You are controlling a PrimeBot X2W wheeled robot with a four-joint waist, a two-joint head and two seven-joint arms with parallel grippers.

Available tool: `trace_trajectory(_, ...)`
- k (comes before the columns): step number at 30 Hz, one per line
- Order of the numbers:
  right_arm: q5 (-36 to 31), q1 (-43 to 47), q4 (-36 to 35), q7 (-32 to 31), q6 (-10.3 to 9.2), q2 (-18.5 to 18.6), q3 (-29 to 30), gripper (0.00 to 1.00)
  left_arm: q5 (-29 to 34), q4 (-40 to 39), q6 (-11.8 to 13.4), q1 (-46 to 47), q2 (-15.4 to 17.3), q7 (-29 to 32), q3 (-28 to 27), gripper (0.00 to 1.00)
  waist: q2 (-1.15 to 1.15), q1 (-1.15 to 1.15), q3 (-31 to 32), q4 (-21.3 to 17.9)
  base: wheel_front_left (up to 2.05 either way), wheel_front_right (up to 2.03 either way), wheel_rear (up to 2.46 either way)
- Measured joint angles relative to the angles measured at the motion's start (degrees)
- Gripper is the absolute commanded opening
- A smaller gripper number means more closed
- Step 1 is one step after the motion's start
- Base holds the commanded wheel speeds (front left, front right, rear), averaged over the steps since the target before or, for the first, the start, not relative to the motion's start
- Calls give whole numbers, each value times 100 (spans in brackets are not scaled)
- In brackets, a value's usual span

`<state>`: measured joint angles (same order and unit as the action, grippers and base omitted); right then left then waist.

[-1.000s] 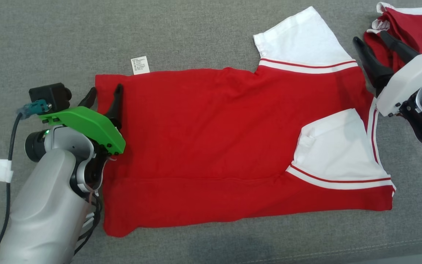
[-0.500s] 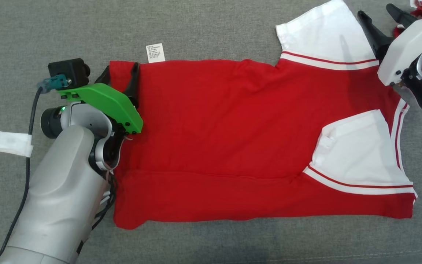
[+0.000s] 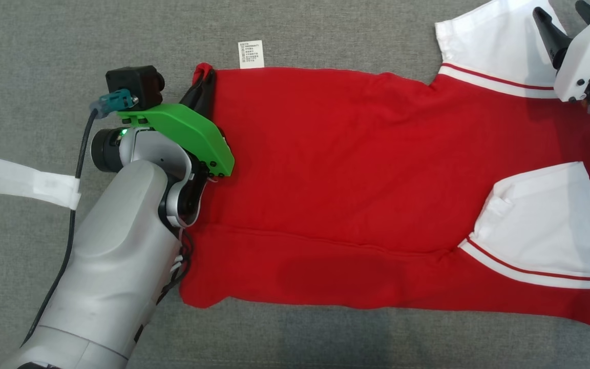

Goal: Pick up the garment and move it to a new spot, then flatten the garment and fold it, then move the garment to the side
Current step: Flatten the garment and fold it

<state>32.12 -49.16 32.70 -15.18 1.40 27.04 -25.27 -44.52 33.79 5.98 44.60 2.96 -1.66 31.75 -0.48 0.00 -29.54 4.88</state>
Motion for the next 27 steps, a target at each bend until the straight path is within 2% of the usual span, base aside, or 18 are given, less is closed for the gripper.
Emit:
trace_trajectory(8, -45, -193, 490, 79, -81, 58, 101, 100, 42, -207, -302, 5, -73, -376, 199, 0, 0, 0, -80, 339, 0, 0, 0)
trace_trajectory(15, -21, -332, 877, 78, -154, 47, 212, 99, 43, -316, -449, 1, -127, -547, 428, 0, 0, 0, -137, 609, 0, 0, 0)
trace_trajectory(16, -21, -379, 912, 86, -153, 9, 208, 78, 43, -316, -453, -1, -129, -573, 436, 0, 0, 0, -147, 634, 0, 0, 0)
trace_trajectory(17, -21, -414, 945, 88, -151, -37, 198, 52, 43, -316, -455, -1, -129, -584, 449, 0, 0, 0, -156, 650, 0, 0, 0)
trace_trajectory(19, -21, -459, 994, 107, -141, -90, 159, 29, 43, -314, -456, -2, -129, -604, 477, 0, 0, 0, -163, 663, 0, 0, 0)
trace_trajectory(20, -21, -466, 1016, 134, -131, -101, 134, 11, 43, -309, -458, -3, -130, -615, 485, 0, 0, 0, -162, 660, 0, 0, 0)
trace_trajectory(21, -25, -474, 1038, 153, -99, -121, 88, 0, 43, -301, -472, -5, -130, -655, 481, 0, 0, 0, -159, 651, 0, 0, 0)
trace_trajectory(27, -111, -561, 1227, 344, 62, -269, -101, 0, 33, -154, -472, -21, -130, -757, 363, 0, 0, 0, -83, 490, 0, 0, 0)
